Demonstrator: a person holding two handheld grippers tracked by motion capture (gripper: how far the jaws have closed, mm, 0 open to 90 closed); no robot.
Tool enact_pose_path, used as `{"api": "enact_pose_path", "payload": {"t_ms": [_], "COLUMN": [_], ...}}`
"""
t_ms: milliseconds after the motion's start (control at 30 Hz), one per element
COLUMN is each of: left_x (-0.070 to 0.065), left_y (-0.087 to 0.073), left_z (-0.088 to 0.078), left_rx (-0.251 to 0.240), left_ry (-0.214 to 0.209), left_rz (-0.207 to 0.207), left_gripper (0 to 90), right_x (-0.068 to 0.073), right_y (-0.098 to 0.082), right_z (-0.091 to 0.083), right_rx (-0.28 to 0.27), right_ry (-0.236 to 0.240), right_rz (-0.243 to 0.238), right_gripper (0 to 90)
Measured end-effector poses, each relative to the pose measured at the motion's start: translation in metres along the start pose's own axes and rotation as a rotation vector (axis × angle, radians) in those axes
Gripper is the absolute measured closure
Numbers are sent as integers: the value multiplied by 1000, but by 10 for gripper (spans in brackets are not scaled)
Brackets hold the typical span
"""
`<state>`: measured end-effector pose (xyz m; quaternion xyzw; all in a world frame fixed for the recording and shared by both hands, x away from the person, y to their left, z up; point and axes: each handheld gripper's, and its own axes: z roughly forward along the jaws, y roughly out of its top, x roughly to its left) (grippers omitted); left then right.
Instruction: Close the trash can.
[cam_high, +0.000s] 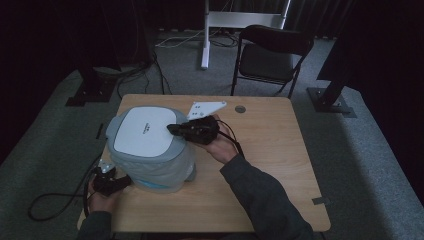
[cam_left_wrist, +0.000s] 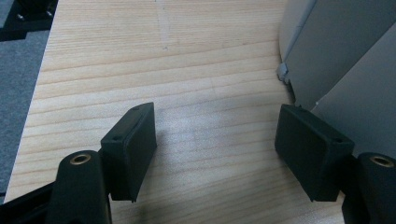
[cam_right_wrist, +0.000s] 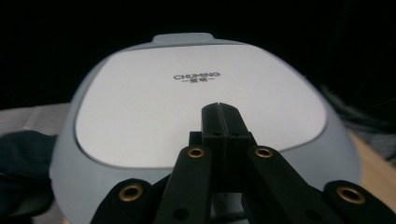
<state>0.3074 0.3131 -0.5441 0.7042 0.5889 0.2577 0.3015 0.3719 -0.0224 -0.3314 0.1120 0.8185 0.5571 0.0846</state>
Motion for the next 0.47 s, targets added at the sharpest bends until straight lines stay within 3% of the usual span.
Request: {"api": "enact_pose_path", "payload": {"t_ms": [100,467], "left_x": [0,0], "left_y": [0,0], "left_z": [0,0], "left_rx": [0,0], "left_ry": [-1,0], "left_rz": [2,0], "left_gripper": [298,298], "right_x": [0,-18], "right_y": [0,-8], "right_z": [-6,-32], "right_rx": [-10,-24], "right_ry": [-40,-117], "right_rz": [-19,23], "right_gripper": [900,899]}}
